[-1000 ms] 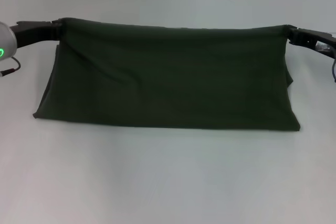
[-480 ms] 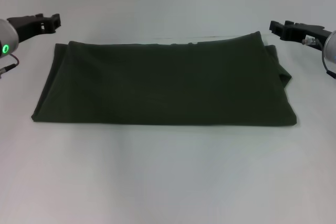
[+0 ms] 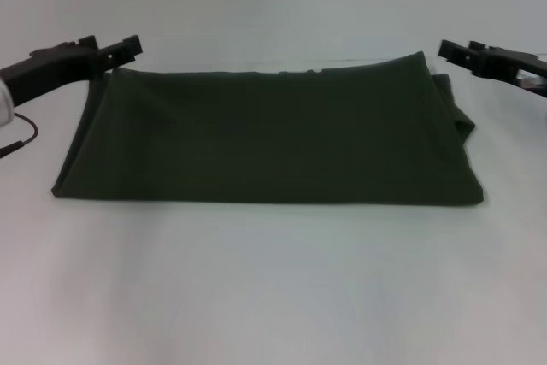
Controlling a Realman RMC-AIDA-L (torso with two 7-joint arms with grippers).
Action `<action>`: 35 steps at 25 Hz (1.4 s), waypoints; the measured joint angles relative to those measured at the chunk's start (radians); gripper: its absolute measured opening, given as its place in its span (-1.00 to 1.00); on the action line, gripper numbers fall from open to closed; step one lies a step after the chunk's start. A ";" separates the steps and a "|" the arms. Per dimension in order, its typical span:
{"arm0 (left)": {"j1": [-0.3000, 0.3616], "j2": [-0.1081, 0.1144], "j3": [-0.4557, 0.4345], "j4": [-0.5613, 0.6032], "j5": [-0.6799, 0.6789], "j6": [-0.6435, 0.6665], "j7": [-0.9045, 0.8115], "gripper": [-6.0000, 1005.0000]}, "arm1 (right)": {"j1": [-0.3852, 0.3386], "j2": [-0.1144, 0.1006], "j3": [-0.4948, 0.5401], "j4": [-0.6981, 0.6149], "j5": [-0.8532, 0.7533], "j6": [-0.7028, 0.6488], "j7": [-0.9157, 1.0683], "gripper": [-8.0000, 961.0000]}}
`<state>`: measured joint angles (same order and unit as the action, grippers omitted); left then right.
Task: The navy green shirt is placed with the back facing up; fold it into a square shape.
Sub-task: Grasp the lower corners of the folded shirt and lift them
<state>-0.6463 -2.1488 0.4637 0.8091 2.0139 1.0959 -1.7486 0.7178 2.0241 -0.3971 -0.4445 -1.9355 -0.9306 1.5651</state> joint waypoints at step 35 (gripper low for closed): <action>0.183 -0.020 -0.012 -0.004 0.080 0.004 0.021 0.71 | -0.154 -0.096 -0.133 -0.131 -0.042 -0.341 0.450 0.28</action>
<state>-0.4632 -2.1690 0.4521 0.8050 2.0940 1.0995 -1.7278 0.5636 1.9281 -0.5304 -0.5753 -1.9772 -1.2713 2.0151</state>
